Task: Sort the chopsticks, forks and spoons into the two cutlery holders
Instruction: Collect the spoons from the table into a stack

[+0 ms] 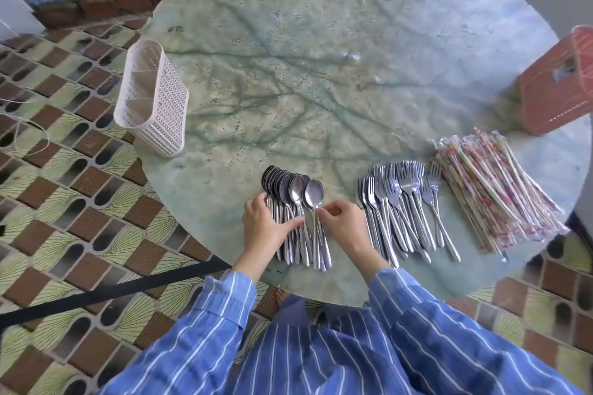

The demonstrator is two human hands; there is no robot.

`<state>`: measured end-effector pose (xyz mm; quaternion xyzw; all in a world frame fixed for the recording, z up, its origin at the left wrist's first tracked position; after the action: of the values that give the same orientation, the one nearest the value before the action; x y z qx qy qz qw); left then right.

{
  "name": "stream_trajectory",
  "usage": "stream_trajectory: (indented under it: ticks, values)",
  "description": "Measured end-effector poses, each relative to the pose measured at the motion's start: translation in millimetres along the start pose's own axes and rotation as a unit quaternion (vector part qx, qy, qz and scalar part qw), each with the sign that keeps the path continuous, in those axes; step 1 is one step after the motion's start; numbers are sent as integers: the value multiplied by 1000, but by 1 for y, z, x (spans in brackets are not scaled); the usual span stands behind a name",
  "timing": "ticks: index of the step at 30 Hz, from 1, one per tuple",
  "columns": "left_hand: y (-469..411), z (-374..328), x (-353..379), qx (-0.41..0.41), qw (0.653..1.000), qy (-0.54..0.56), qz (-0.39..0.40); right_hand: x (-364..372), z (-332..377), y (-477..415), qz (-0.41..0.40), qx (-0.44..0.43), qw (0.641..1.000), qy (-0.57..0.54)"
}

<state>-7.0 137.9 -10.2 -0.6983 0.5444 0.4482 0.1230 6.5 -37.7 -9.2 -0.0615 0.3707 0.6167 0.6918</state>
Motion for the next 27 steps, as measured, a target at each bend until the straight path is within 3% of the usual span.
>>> stream_trajectory:
  ticks: [5,10,18,22,27]
  values:
    - [-10,4,-19,-20,993,111,-47,-5,26,-15,-12,-55,998,-2]
    - [-33,9,-63,-48,963,226,-139,12,92,-43,33,-145,989,2]
    - [-86,18,-132,-75,878,357,-311,93,247,-86,106,-314,943,8]
    - [-106,22,-149,-86,856,394,-324,140,304,-102,126,-384,914,29]
    - [-125,36,-151,-76,857,396,-320,175,325,-121,159,-433,878,131]
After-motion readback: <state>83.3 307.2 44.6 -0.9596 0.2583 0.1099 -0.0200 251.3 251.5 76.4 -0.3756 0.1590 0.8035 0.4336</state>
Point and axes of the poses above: each hand's wrist, its own y-axis away from the middle knuckle, its own x-axis out of the palm, z = x × y, the point moved 2 cm from there along -y, towards the middle knuckle, and after that the axes turned 7 degrees about -z, right-handed, at the moved point
